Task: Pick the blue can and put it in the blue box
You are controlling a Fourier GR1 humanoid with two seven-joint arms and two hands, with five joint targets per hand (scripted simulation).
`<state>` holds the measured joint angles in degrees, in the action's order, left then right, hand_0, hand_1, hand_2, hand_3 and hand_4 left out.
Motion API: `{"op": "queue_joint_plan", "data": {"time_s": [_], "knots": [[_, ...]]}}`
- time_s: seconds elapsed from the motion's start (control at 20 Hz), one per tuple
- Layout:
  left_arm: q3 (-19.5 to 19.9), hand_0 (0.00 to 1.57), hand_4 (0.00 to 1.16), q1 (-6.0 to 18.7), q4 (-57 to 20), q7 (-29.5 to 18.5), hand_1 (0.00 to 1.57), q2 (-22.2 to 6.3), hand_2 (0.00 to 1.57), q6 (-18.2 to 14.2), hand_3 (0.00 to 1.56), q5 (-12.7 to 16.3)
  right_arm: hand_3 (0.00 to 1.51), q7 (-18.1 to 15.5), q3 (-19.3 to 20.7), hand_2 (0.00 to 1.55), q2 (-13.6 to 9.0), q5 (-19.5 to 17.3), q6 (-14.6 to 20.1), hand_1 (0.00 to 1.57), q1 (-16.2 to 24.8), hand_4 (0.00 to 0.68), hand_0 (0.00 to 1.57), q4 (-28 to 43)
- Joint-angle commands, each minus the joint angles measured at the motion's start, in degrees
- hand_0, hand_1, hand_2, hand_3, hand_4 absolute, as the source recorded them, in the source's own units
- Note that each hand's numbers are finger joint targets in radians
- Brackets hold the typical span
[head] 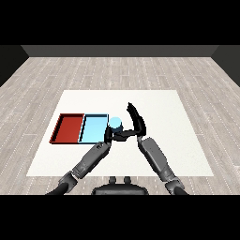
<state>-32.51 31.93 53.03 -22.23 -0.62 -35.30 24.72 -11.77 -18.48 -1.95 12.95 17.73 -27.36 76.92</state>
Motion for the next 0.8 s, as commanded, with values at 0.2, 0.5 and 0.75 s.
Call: {"op": "queue_joint_plan", "data": {"time_s": [0.2, 0.5, 0.75], "knots": [[4.49, 1.57, 1.14, -2.82, -1.99, -4.76, 1.57, -1.30, 1.57, 0.60, 1.48, -0.38, 0.00, 0.25, 7.98, 0.00, -5.56, 6.30, -5.73, 0.00, 5.81, 0.000, 0.00, 13.66], [7.02, 1.57, 1.15, -0.19, 4.68, 4.30, 1.57, -7.72, 1.57, -2.17, 1.48, -2.45, 0.00, -1.23, 13.87, 0.00, -5.64, 11.34, -6.49, 0.00, 13.10, 0.000, 0.00, 20.14], [12.56, 1.57, 1.13, 2.99, -4.76, 4.42, 1.57, -11.45, 1.56, 2.72, 1.47, -2.55, 0.00, -1.69, 15.11, 0.00, -6.91, 12.08, -8.47, 0.00, 18.96, 0.000, 0.00, 25.25]]}}
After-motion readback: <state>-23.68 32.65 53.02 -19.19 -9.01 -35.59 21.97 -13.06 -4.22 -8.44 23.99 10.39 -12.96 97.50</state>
